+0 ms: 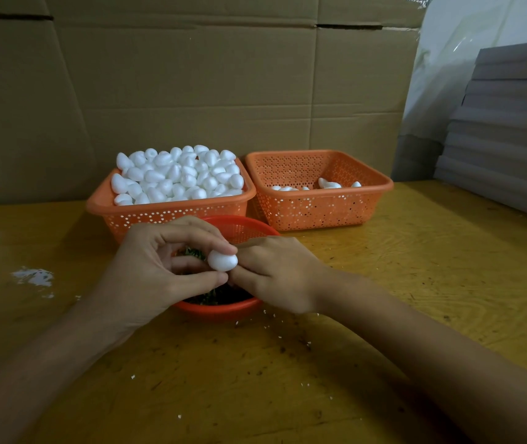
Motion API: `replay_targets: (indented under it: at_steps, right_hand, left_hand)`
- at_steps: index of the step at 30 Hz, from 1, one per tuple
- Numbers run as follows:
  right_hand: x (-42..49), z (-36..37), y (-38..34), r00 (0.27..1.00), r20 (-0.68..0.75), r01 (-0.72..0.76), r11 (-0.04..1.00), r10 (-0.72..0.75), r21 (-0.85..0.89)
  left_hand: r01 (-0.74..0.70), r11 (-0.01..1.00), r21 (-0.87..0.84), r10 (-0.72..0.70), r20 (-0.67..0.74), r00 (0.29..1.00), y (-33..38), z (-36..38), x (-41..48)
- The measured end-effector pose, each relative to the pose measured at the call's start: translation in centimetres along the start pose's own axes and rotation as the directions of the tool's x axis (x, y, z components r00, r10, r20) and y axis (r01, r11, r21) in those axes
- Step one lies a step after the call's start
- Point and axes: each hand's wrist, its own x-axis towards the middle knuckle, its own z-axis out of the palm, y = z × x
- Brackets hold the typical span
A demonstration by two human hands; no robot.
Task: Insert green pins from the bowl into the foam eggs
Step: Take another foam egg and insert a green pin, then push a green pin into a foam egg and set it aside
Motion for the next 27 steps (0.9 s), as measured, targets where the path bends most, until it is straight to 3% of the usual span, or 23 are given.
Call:
replay_targets:
  at_steps: [6, 12, 20, 27]
  right_hand:
    - [0.2, -0.1, 0.3, 0.998, 0.058, -0.041, 0.999, 0.039, 0.036]
    - [0.7, -0.4, 0.7, 0.997, 0.051, -0.068, 0.963, 0.057, 0.261]
    - [1.1, -0.4, 1.0, 0.995, 0.087, -0.084, 0.910, 0.053, 0.406]
    - [1.1, 0.0, 1.9, 1.000, -0.024, 0.020, 0.736, -0.005, 0.677]
  left_hand:
    - [0.025, 1.000, 0.010, -0.025, -0.008, 1.000, 0.3, 0.0, 0.0]
    - [0.071, 0.997, 0.005, -0.070, -0.042, 0.997, 0.8, 0.2, -0.1]
    - [0.098, 0.995, -0.014, -0.099, -0.055, 0.994, 1.0, 0.1, -0.1]
    - [0.126, 0.989, -0.075, -0.133, -0.092, 0.987, 0.9, 0.0, 0.0]
